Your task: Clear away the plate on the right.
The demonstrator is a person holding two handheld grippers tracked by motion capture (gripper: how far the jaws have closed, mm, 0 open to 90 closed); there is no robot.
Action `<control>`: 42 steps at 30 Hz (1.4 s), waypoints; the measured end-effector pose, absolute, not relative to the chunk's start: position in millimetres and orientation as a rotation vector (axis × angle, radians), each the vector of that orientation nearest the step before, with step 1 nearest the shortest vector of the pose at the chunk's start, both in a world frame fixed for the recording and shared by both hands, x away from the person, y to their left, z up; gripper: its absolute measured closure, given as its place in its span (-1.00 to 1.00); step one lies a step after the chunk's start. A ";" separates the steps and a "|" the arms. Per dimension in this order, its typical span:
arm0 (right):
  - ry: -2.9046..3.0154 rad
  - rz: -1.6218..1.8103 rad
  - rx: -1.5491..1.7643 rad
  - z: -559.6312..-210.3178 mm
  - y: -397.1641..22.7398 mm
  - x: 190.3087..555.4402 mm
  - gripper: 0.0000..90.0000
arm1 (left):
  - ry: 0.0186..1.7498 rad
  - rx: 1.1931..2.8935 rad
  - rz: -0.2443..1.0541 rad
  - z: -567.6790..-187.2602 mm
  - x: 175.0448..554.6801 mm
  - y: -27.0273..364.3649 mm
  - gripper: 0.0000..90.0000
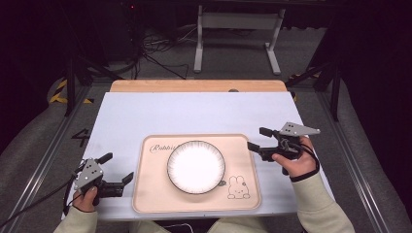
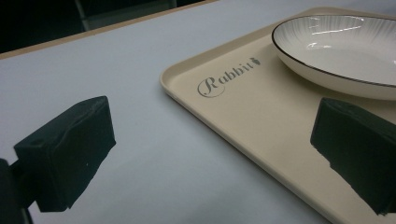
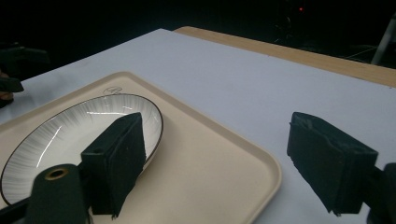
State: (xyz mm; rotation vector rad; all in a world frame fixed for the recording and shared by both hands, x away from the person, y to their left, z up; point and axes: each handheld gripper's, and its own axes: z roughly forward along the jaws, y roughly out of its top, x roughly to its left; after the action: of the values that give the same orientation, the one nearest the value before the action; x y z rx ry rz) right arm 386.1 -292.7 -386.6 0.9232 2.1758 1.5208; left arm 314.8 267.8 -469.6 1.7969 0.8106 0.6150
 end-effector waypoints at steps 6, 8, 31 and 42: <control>2.136 1.526 0.955 -386.1 -310.2 383.9 -0.57 | 0.812 1.798 0.615 -469.6 314.7 267.6 -0.99; 2.133 1.514 0.946 -387.0 -314.3 384.3 -0.60 | 0.812 1.800 0.615 -469.6 314.7 267.7 -0.99; 2.172 1.450 0.960 -427.3 -338.5 383.4 -0.65 | 0.811 1.801 0.618 -469.7 314.9 267.3 -0.99; 2.150 1.479 0.992 -439.6 -343.4 378.2 -0.65 | 0.810 1.805 0.617 -469.5 314.8 267.4 -0.99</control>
State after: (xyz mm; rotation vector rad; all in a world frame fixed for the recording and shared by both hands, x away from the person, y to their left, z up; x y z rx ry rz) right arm 378.2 -343.4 -439.6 0.9924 2.1500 1.4794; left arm 314.8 267.4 -469.5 1.8053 0.8101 0.6171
